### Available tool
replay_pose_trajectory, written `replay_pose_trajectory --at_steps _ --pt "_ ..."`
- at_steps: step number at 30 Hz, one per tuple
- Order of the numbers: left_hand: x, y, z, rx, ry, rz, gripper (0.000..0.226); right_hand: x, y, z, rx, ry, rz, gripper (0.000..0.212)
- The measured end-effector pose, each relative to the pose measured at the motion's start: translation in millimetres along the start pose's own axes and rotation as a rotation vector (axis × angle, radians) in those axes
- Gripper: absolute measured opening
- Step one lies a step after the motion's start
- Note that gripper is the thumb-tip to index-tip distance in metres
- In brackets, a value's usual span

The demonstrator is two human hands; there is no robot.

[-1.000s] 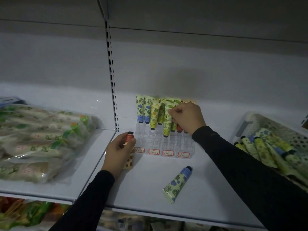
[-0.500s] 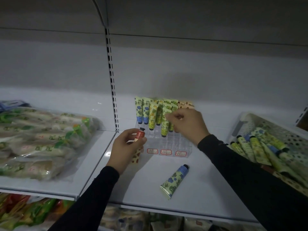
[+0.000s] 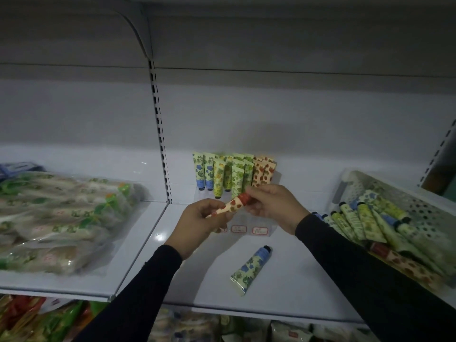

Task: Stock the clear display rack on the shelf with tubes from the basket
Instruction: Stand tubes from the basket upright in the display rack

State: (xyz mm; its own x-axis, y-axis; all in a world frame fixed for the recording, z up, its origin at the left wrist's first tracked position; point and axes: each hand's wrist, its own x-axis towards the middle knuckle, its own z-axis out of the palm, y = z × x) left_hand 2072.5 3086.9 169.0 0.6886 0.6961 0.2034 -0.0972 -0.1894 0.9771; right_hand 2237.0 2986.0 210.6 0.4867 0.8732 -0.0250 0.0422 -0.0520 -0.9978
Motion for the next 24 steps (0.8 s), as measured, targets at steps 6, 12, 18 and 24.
replay_pose_trajectory --at_steps 6,12,18,24 --pt "6 5 9 -0.091 0.07 -0.004 0.009 -8 12 -19 -0.284 -0.049 0.106 0.032" --pt "12 8 27 0.062 -0.048 0.0 0.013 -22 -5 -22 -0.513 -0.004 -0.247 0.026" --pt "13 12 42 0.192 -0.105 0.05 0.019 -21 -7 -25 -0.644 0.019 -0.387 0.015" --pt "15 -5 17 0.496 0.144 0.119 0.012 -10 -15 -44 -0.588 0.229 -0.427 0.016"
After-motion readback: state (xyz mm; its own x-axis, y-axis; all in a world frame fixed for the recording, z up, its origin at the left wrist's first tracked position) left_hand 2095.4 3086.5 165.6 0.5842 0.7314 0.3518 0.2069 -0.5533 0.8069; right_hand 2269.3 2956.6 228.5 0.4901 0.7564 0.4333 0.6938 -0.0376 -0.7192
